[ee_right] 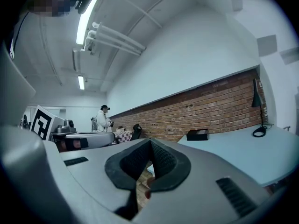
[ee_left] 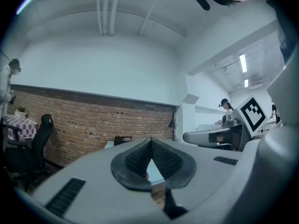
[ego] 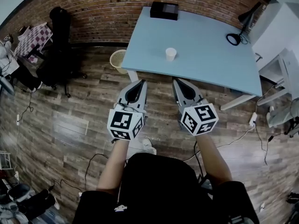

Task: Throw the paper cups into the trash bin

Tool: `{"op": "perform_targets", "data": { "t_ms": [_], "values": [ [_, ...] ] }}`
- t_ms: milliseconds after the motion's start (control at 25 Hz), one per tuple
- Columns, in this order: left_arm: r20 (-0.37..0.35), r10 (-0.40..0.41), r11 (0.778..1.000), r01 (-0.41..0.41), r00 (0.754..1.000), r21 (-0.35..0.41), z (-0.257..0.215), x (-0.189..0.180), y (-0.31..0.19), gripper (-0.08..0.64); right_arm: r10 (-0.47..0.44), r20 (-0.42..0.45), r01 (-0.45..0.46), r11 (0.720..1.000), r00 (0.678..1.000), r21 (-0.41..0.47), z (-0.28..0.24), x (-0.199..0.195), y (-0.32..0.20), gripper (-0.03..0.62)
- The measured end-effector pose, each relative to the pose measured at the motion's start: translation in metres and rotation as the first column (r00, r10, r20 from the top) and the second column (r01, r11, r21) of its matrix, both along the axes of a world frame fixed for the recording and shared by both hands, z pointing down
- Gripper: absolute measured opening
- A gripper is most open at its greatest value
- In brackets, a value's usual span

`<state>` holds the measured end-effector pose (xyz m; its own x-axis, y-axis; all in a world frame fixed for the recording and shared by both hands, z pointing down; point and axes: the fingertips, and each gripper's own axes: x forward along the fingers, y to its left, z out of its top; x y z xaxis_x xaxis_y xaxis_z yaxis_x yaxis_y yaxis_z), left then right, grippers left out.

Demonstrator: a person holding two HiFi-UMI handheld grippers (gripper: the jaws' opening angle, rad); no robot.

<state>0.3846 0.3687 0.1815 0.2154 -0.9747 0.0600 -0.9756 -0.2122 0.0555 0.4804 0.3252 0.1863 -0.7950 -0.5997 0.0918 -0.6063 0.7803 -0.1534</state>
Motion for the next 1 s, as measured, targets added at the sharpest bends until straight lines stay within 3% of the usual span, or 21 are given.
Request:
{"op": "perform_targets", "data": {
  "t_ms": [600,1000],
  "values": [
    [-0.05,0.044,0.999,-0.044,0.998,0.001,0.017,-0.068,-0.035,0.002,0.055,-0.067,-0.055,0.999,0.996,0.0,0.019,-0.063,-0.037,-0.005],
    [-0.083,0.05,0.998,-0.052,0.995,-0.024,0.029,-0.091,-0.058,0.002,0.049,-0.129,-0.047,0.999,0.99,0.016,0.033,-0.083,-0.062,-0.005]
  ]
}}
